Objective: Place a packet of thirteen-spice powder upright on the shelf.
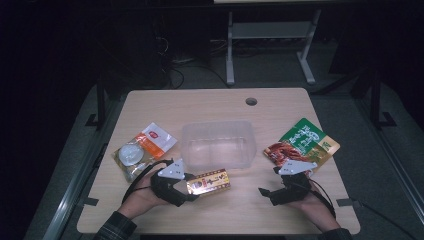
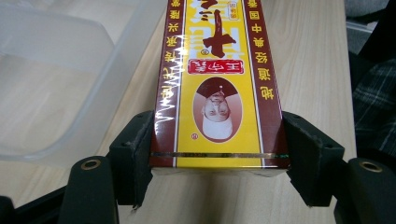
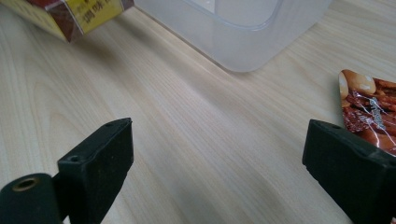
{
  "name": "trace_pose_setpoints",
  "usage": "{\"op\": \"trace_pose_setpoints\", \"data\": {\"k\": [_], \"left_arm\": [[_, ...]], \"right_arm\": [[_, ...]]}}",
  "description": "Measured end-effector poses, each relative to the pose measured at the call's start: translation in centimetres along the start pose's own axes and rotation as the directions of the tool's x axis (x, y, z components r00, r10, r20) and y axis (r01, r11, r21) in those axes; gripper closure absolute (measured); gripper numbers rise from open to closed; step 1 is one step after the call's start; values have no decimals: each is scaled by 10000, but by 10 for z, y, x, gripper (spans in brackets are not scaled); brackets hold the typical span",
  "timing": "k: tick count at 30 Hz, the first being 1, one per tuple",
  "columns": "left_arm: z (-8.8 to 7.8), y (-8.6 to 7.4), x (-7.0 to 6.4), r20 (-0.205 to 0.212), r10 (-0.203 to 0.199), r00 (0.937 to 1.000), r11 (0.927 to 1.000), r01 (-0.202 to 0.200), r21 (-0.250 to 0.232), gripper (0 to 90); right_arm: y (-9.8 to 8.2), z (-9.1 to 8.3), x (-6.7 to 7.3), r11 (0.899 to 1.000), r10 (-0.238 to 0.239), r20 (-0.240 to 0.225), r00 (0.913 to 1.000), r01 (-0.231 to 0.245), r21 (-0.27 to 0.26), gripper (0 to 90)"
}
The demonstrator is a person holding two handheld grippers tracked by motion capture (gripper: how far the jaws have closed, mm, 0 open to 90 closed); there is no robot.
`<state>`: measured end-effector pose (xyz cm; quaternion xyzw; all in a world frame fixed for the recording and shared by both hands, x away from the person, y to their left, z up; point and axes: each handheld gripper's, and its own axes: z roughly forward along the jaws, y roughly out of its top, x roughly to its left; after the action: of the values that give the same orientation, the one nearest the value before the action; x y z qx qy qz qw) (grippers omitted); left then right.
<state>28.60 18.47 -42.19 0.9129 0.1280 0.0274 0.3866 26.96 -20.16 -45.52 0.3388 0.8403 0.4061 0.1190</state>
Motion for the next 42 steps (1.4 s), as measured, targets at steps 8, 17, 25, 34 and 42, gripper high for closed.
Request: {"op": "trace_pose_setpoints", "data": {"k": [8,17,25,34,42], "left_arm": [[-13,15,9,-54,-31,10000,9997,30,-228,320],[-16,36,23,-6,143,9999,9995,-144,-291,320],[-19,58,35,10,360,9994,9989,-360,-293,320],[-21,78,50,-90,577,9983,9977,-580,-341,320],[-19,95,70,-144,692,9975,9971,-696,-297,320]], "right_arm": [[0,0,0,10000,22,-46,10000,-22,-15,83],[0,0,1,10000,-11,-56,10000,11,-56,83],[0,-1,1,9999,-107,-96,9999,107,-35,83],[0,-1,2,9999,-147,-89,9999,147,-64,83],[0,-1,3,9999,-114,-105,9999,113,-107,83]]}}
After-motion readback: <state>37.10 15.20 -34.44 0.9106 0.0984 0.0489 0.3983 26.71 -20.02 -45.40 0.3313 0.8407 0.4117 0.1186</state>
